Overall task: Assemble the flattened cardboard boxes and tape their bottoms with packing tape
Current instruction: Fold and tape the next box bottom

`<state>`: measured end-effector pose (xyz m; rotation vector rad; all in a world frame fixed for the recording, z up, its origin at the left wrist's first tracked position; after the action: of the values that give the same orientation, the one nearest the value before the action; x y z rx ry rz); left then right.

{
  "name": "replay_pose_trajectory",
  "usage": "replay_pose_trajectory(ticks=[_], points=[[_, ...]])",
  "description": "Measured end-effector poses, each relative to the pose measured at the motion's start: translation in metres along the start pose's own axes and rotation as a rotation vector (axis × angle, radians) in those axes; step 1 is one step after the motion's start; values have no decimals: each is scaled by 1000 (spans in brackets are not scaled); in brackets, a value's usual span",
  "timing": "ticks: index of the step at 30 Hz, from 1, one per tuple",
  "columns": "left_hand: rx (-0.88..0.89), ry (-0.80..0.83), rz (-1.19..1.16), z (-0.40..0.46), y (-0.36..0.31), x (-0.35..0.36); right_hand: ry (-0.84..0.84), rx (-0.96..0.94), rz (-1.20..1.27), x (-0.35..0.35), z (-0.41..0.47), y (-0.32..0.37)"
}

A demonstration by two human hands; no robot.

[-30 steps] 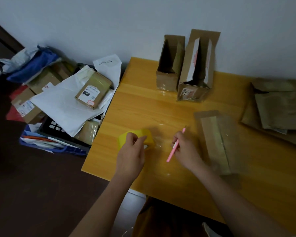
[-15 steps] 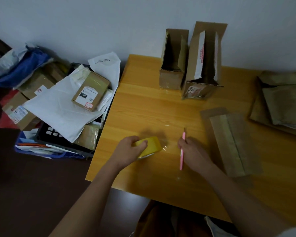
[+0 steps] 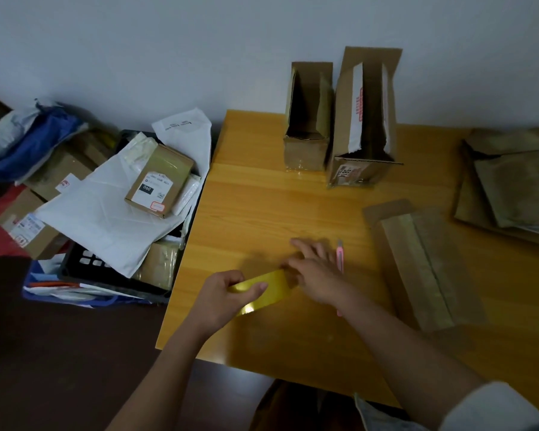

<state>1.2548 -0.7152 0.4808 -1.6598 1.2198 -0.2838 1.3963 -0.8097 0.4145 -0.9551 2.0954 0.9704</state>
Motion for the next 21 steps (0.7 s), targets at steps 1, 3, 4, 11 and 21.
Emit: replay_pose_trajectory(ticks=[1,3,4,11,21], points=[[-13,0,-20,-1,2,-3,-13,2,-24,-2,2,-2],[-37,-16,-84,-4,7,-9,-62,-24,11,-9,4,-3],[-44,-16,-115,-4,8,-10,-69,-45,47,-12,4,-2],[-50,-27,-265,-5,-5,-13,-101,-71,314,-42,-15,-10],[30,-73,-347,-33,-64,5,-172,2,627,-112,-90,-35]])
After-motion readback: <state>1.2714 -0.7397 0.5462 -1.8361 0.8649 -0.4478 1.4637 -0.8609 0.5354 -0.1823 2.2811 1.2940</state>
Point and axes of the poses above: each hand's wrist, its own z-axis towards the middle knuckle, its own x-axis out of the palm, y = z × x, the point moved 10 cm from there along z, towards the middle knuckle, and after that the axes turned 8 degrees about -z, right-handed, at the moved point
